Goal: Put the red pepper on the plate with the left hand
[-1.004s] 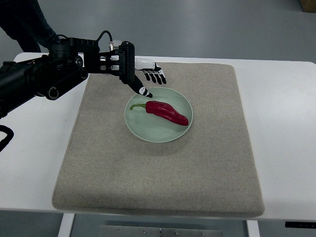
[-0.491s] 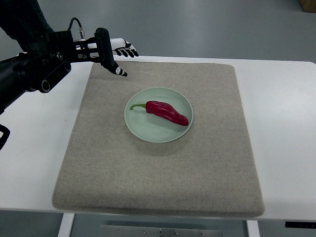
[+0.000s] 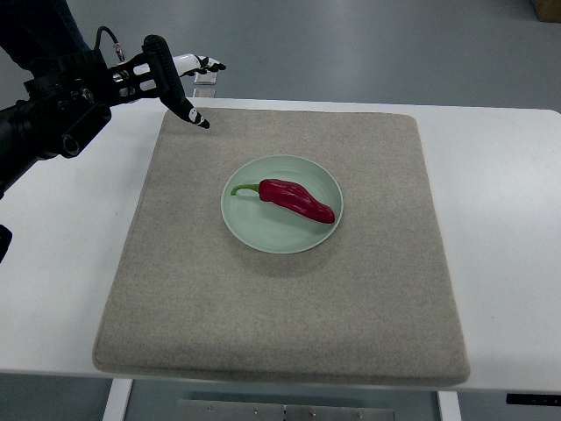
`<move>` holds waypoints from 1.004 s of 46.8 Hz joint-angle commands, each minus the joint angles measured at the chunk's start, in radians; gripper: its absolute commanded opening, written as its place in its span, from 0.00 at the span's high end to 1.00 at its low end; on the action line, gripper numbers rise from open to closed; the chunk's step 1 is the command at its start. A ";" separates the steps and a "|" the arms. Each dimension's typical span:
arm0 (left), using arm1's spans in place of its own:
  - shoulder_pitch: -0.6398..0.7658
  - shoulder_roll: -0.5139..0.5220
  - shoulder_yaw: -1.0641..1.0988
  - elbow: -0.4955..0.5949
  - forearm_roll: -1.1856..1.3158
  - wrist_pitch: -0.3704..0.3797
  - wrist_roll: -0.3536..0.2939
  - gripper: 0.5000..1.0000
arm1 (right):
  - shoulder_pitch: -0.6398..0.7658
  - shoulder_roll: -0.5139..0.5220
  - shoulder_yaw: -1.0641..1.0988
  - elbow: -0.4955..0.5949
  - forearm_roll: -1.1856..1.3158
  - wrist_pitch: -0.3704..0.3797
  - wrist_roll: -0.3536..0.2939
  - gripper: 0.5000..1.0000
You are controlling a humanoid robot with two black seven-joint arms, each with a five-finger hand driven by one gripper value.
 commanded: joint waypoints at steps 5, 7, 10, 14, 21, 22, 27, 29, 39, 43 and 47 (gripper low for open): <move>0.002 -0.021 -0.003 0.032 -0.224 0.068 0.014 0.07 | 0.001 0.000 -0.001 0.000 0.000 0.000 0.000 0.14; 0.002 -0.021 -0.005 0.033 -0.299 0.070 0.021 0.07 | -0.001 0.000 -0.001 0.000 0.000 0.000 0.000 0.14; 0.002 -0.024 -0.005 0.041 -0.417 0.071 0.047 0.07 | -0.001 0.000 0.001 0.000 0.000 0.000 0.000 0.14; 0.003 -0.026 -0.006 0.049 -0.595 0.073 0.104 0.07 | 0.001 0.000 0.001 0.000 0.000 0.000 0.000 0.14; 0.005 -0.043 -0.006 0.047 -0.878 0.116 0.178 0.07 | -0.001 0.000 -0.001 0.000 0.000 0.000 0.000 0.14; 0.006 -0.046 -0.006 0.047 -0.902 0.125 0.181 0.08 | -0.001 0.000 -0.001 0.000 0.000 0.000 0.000 0.14; 0.009 -0.063 -0.009 0.045 -0.985 0.168 0.181 0.07 | -0.001 0.000 -0.001 0.000 0.000 0.000 0.000 0.14; 0.012 -0.070 -0.012 0.045 -1.013 0.179 0.181 0.07 | -0.001 0.000 0.001 0.000 0.000 0.000 0.000 0.14; 0.022 -0.084 -0.020 0.049 -1.234 0.162 0.164 0.07 | -0.001 0.000 -0.001 0.000 0.000 0.000 0.000 0.14; 0.025 -0.089 -0.020 0.050 -1.287 0.153 0.161 0.07 | 0.001 0.000 -0.001 0.000 0.000 0.000 0.000 0.14; 0.037 -0.096 -0.021 0.065 -1.324 0.113 0.135 0.07 | 0.001 0.000 0.001 0.000 0.000 0.000 0.000 0.14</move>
